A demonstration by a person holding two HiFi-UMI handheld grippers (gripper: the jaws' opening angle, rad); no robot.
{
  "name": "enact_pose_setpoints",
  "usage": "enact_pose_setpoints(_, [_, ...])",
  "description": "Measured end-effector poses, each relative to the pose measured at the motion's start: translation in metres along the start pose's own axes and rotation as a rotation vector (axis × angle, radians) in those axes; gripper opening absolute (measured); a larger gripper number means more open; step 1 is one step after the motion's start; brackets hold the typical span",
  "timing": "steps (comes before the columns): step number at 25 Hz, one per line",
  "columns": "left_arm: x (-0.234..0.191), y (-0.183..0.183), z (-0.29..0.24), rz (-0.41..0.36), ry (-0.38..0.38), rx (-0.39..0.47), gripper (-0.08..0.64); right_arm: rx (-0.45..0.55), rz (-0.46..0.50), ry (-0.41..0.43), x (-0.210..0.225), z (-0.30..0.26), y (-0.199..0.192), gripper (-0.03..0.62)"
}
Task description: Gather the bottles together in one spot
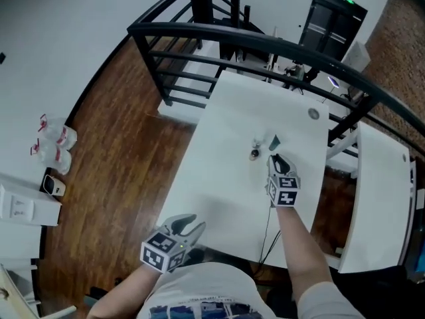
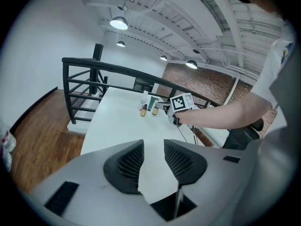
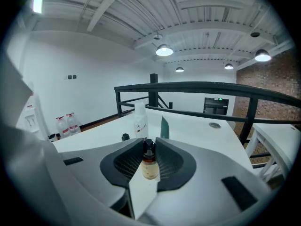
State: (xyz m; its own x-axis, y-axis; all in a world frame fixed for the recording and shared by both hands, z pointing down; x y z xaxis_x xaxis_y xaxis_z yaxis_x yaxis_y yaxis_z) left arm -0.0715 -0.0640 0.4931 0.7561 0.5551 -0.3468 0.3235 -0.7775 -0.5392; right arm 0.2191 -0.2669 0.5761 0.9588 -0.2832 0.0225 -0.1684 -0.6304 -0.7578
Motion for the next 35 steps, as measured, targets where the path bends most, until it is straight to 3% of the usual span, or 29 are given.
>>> enact_pose_setpoints(5, [-0.004,-0.009,0.004,0.043,0.035,-0.017,0.141,0.004,-0.013,-0.014,0.005,-0.020,0.002,0.072])
enact_pose_setpoints(14, [-0.003,-0.009,0.002,0.043,0.047,-0.013,0.141,-0.013,-0.003,-0.049,0.004,-0.028,-0.010,0.084])
enact_pose_setpoints(23, [-0.006,-0.007,0.000,-0.003,0.038,-0.033,0.141,-0.004,-0.029,-0.053,0.008,-0.024,-0.012,0.164])
enact_pose_setpoints(30, [-0.014,-0.002,0.006,-0.057,0.007,-0.013,0.141,0.061,-0.039,-0.098,0.002,0.037,-0.010,0.175])
enact_pose_setpoints(35, [-0.024,0.004,0.020,-0.119,-0.040,0.021,0.141,0.037,-0.079,-0.106,-0.035,0.115,-0.031,0.175])
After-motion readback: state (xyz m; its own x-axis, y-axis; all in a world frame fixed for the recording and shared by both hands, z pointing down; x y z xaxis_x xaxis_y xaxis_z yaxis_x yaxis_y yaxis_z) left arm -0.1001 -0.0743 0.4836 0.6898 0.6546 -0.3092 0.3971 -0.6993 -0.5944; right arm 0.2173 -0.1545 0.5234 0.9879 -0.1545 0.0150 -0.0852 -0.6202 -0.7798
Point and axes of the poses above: the fingertips, and each gripper's own axes: z backward along the fingers, x to its right, y out of its top, the point moved 6 cm from there along z, backward along the fingers, and after that the axes turned 14 degrees about -x, right-handed, at the moved point
